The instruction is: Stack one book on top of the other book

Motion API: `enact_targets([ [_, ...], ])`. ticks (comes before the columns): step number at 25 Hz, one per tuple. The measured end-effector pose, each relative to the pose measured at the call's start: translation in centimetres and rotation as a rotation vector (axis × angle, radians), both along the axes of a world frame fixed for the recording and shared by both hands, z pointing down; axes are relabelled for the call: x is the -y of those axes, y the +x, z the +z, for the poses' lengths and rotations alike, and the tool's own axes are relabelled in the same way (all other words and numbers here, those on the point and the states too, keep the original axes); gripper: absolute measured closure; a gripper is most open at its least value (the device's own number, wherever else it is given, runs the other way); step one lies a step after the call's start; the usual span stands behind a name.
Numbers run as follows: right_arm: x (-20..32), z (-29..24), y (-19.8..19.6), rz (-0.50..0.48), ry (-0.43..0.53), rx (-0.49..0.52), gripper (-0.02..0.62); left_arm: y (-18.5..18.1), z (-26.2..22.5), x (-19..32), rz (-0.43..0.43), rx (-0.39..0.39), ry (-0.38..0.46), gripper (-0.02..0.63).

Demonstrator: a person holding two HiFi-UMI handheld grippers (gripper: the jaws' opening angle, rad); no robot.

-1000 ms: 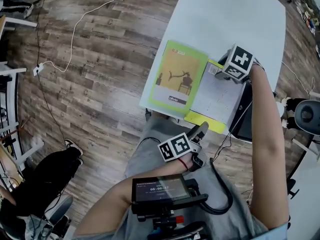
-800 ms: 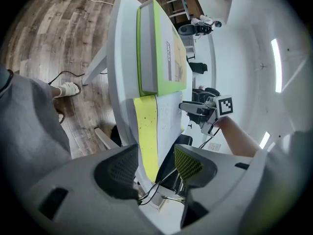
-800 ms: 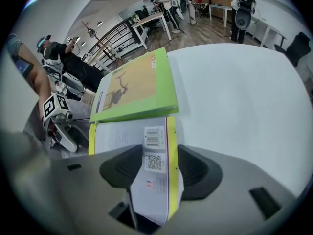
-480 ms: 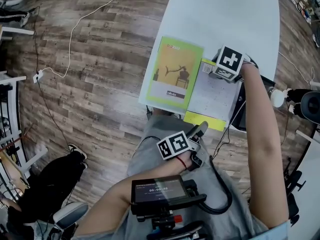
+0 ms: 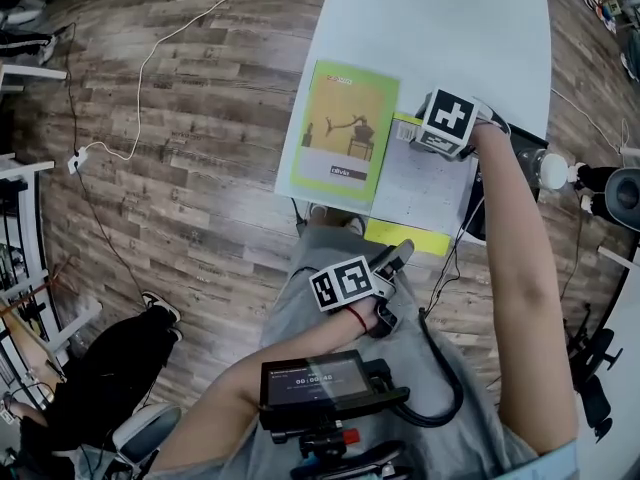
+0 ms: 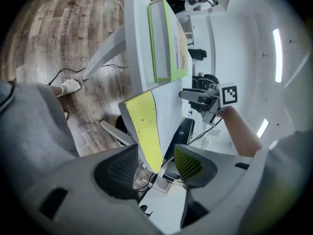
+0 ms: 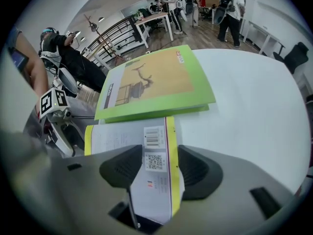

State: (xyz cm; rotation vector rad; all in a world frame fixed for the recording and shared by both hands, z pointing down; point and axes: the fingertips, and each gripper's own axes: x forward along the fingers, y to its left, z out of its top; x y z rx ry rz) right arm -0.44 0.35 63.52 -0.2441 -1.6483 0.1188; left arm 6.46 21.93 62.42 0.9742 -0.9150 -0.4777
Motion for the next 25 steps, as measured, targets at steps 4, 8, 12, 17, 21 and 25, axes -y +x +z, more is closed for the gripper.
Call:
enact_targets([
  [4, 0.8, -0.5, 0.6, 0.048, 0.092, 0.041, 0.360, -0.9, -0.3, -0.5, 0.074, 0.048, 0.041, 0.374],
  [8, 2.1, -3.4, 0.3, 0.027, 0.225, 0.131, 0.360, -3.0, -1.3, -1.2, 0.135, 0.128, 0.079, 0.373],
  [12, 3.1, -9.8, -1.1, 0.040, 0.400, 0.275, 0.360, -6.4, -3.3, -1.0, 0.143, 0.208, 0.147, 0.373],
  [17, 0.9, -21.1, -2.2, 0.149, 0.595, 0.550, 0.361, -8.9, -7.9, 1.2, 0.162, 0.303, 0.388, 0.373],
  [21, -4.8, -30.4, -1.6, 0.297, 0.606, 0.886, 0.362, -8.0, -10.1, 1.8, 0.239, 0.344, 0.528, 0.374],
  [25, -10.7, -31.4, 2.6, 0.589, 0.457, 1.128, 0.362, -7.2, -10.0, 1.0, 0.310, 0.352, 0.549, 0.373],
])
